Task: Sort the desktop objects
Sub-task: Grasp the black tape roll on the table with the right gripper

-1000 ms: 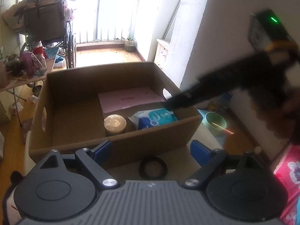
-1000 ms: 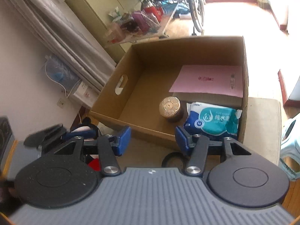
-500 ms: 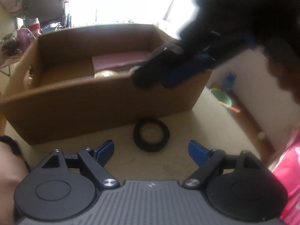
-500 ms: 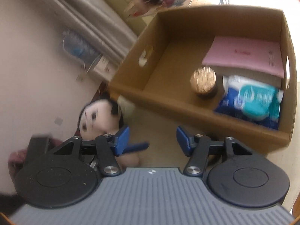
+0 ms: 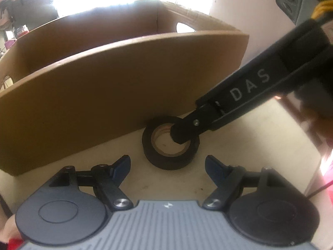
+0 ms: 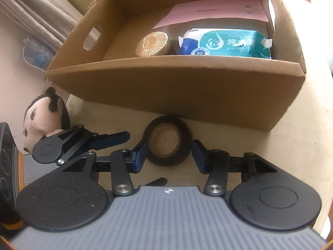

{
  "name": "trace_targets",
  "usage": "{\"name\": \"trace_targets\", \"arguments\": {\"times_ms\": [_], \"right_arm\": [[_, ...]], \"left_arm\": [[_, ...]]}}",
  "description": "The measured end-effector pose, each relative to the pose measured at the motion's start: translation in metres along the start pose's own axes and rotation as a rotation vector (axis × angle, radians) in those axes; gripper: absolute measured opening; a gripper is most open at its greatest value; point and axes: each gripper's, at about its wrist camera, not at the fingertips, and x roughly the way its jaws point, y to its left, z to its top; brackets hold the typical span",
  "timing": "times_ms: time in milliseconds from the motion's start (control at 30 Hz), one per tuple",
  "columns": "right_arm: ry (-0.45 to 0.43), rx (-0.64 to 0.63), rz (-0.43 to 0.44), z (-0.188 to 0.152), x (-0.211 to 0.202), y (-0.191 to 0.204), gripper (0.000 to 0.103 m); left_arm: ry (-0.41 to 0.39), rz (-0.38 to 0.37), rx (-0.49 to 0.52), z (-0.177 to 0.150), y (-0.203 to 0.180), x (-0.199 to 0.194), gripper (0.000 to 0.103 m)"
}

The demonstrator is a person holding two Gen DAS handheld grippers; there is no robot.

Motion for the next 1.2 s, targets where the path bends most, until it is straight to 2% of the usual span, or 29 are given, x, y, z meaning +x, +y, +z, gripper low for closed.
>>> {"name": "trace_targets", "arguments": {"times_ms": [300,400,467,667,967,1200], "right_arm": [[0.007,0.006,-0.014,0.005,0.017,-0.009,0.036],[0.007,0.0,-0.015,0.005,0.019,-0.009,0.033],[0.006,-0.005,-0.023,0.005,0.02,-0.008,0.031],[-0.003,-0.012,-0.044,0.002,0.019,-0.009,0.02],[-0.008,-0.002,-0.05,-0.007,0.008,0.0,0.019],[-0.048,-0.02,-0.052,-0.017,-0.015,0.018,0.019]], "left_arm": [[0.0,0.024,0.056,0.005,-0.001,0.014,0.078],[-0.011,0.019,0.057,0.005,0.001,0.014,0.073],[-0.02,0.015,0.058,0.005,0.001,0.013,0.066],[-0.019,0.022,0.056,0.003,0.003,0.009,0.066],[-0.038,0.022,0.038,-0.003,0.008,-0.014,0.066],[-0.101,0.043,0.032,-0.005,0.002,-0.047,0.066]]}}
